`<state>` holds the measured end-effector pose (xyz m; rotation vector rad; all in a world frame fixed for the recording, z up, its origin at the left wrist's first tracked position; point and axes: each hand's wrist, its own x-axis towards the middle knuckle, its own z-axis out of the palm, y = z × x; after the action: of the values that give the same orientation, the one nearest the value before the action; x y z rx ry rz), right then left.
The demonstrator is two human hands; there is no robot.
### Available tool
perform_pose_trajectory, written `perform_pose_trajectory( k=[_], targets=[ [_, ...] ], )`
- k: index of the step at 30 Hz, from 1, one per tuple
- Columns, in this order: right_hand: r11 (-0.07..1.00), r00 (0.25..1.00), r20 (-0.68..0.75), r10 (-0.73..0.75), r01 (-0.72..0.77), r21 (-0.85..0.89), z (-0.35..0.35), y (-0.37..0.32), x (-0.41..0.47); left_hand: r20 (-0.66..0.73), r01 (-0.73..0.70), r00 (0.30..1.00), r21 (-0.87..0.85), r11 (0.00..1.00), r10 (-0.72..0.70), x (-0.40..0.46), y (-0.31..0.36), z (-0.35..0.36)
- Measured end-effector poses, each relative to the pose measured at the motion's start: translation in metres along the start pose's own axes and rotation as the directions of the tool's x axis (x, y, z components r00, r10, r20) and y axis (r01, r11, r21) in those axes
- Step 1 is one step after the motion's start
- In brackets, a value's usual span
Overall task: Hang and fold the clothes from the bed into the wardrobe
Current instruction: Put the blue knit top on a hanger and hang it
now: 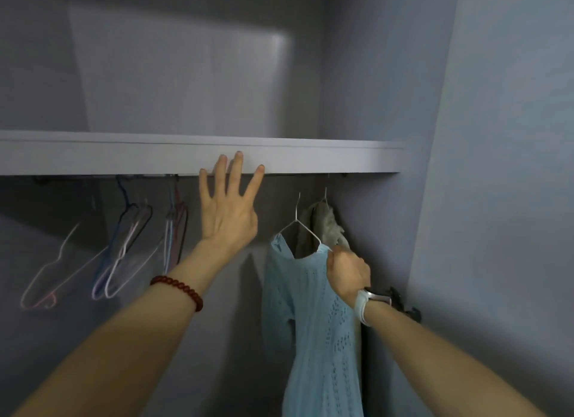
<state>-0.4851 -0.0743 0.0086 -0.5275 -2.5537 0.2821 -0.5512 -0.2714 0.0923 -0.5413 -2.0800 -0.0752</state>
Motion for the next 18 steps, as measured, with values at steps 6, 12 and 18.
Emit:
perform_pose_trajectory(
  k=[6, 12, 18],
  targets=[
    [0.967, 0.991, -0.097, 0.093, -0.067, 0.245, 0.027, 0.0, 0.046, -0.04, 0.042, 0.998, 0.081, 0.996, -0.039, 0.022, -0.003, 0.026],
    [0.977, 0.997, -0.05, 0.066, -0.054, 0.207, 0.044, -0.005, 0.081, -0.194, 0.006, 0.981, 0.139, 0.99, 0.021, 0.029, -0.008, 0.051],
    [0.972, 0.996, 0.083, 0.043, -0.061, 0.227, 0.049, 0.003, 0.077, -0.171, 0.013, 0.985, 0.144, 0.99, 0.011, 0.029, -0.006, 0.043]
  ],
)
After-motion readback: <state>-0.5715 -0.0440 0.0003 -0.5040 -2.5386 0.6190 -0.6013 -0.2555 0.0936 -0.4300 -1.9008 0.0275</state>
